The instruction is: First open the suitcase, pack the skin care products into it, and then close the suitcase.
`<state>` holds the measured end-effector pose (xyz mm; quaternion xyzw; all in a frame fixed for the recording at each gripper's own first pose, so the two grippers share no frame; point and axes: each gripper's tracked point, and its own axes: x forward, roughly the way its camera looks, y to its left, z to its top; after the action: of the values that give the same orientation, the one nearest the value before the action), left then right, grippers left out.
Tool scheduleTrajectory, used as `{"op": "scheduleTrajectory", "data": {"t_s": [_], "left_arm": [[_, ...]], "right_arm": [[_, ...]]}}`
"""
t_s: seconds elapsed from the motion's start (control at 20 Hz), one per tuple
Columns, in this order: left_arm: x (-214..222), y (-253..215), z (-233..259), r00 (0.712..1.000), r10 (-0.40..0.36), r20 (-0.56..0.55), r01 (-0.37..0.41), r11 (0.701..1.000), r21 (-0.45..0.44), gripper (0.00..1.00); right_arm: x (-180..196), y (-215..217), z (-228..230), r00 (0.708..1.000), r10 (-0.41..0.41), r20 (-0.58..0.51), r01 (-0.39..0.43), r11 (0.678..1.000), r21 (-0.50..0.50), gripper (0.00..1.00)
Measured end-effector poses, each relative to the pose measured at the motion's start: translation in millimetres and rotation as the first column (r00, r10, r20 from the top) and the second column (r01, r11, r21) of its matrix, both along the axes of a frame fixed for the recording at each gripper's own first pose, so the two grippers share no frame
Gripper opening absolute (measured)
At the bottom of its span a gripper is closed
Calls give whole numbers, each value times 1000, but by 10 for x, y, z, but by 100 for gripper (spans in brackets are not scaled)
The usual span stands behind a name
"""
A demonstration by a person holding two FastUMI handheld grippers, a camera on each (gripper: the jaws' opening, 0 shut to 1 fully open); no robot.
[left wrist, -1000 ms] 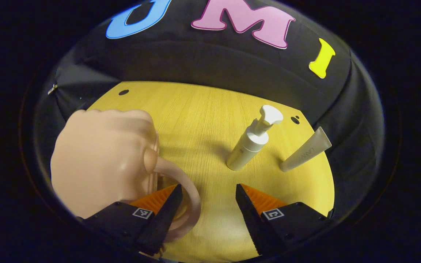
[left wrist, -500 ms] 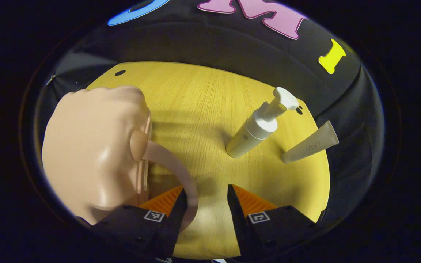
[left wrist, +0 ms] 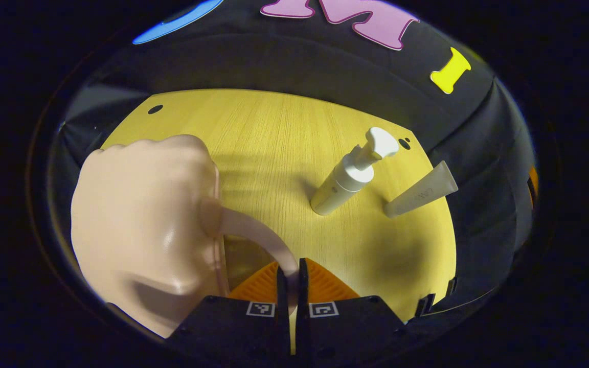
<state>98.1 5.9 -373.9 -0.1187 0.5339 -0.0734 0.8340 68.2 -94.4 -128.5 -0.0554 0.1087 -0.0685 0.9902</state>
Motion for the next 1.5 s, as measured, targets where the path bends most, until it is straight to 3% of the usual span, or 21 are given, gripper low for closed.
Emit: {"op": "scheduleTrajectory", "data": {"t_s": [0.3, 0.4, 0.55, 0.6, 0.8, 1.15, 1.35, 1.5], "left_arm": [[-24, 306, 956, 993, -11, 115, 10, 1000, 6, 8], [-22, 527, 1284, 988, 18, 154, -16, 1000, -16, 8], [-64, 1046, 1724, 979, 46, 200, -36, 998, -52, 4], [-87, 1248, 1836, 974, 48, 219, -36, 998, -55, 8], [-110, 2300, 2099, 956, 73, 286, -73, 997, -10, 8], [-141, 4324, 1613, 933, 179, 314, -216, 972, 89, 8], [-271, 5550, 911, 924, 293, 246, -346, 914, 213, 8], [-288, 5742, 391, 929, 317, 189, -350, 919, 179, 8]], "right_arm": [[59, 367, -16, 995, 99, 6, -98, 995, -14, 96], [75, 528, -16, 992, 124, -2, -124, 992, -18, 96], [-9, 829, 194, 992, 123, 38, -125, 991, 38, 96], [-48, 923, 272, 991, 113, 66, -116, 992, 46, 96], [-186, 1412, 344, 993, 86, 79, -91, 993, 72, 97], [-289, 2151, 624, 990, 109, 90, -113, 993, 39, 97], [-408, 2349, 671, 992, 105, 70, -104, 994, -14, 97], [-514, 2493, 548, 994, 113, 9, -112, 991, -66, 97]]}}
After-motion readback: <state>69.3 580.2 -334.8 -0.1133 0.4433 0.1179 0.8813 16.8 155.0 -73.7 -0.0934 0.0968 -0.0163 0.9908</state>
